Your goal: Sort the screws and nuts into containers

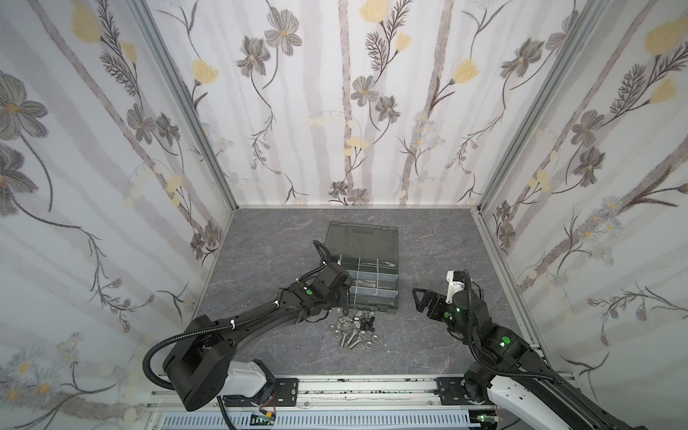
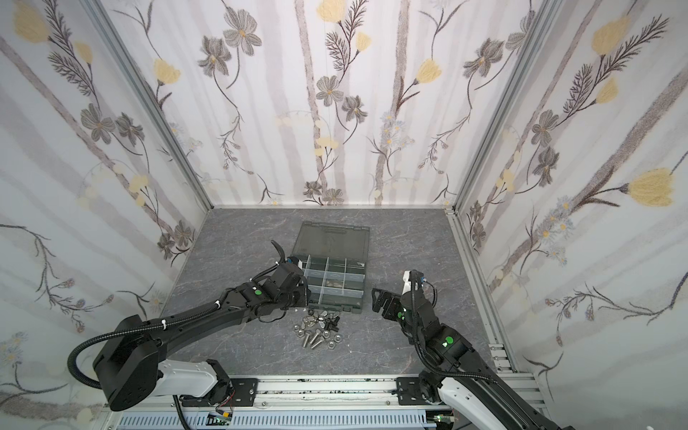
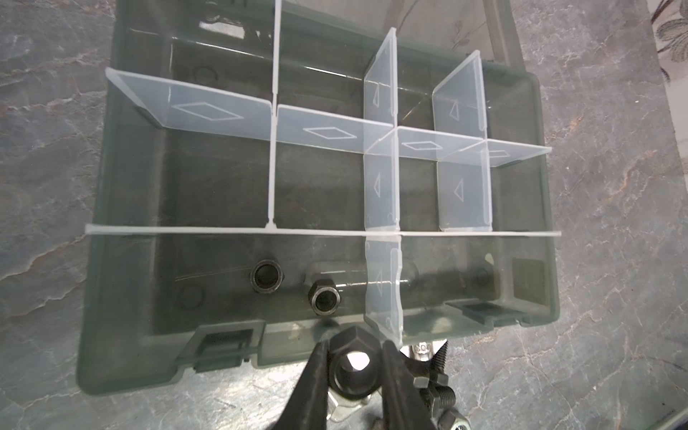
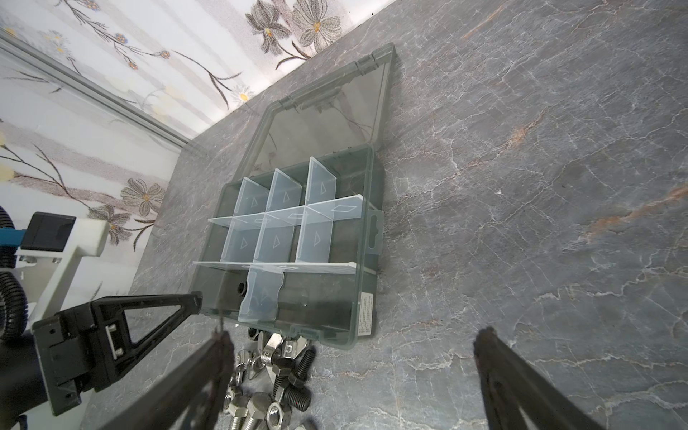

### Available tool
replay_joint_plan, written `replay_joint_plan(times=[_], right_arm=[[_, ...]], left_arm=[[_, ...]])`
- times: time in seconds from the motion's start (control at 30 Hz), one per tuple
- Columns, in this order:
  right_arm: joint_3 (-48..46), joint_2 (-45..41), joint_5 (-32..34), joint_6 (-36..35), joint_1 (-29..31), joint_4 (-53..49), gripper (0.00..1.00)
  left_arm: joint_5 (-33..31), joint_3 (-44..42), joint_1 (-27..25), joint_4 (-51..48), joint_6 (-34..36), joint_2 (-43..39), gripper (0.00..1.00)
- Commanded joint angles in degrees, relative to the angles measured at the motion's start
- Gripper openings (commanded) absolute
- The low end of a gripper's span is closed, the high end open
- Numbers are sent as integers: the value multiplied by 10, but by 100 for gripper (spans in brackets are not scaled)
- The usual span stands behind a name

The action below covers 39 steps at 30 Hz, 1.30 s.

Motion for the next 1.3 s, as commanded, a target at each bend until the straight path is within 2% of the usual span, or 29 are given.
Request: replay_joint_plan(times=[0.0, 0.3, 0.57, 0.7, 1.27], right_arm=[[7, 5, 10, 5, 1, 2, 100], [13, 5, 11, 4, 1, -2, 100], [10, 0, 10, 4, 1, -9, 100], [9, -2, 11, 5, 2, -12, 100], [-6, -7, 9, 1, 1, -7, 100]], left_arm=[[-8, 11, 4, 3, 17, 25, 24], [-21, 15, 8, 3, 19, 54, 25], [-33, 6, 8, 3, 13, 45, 38], [-31, 3, 9, 3, 11, 41, 41], [-14, -24, 6, 3, -15, 8, 43]])
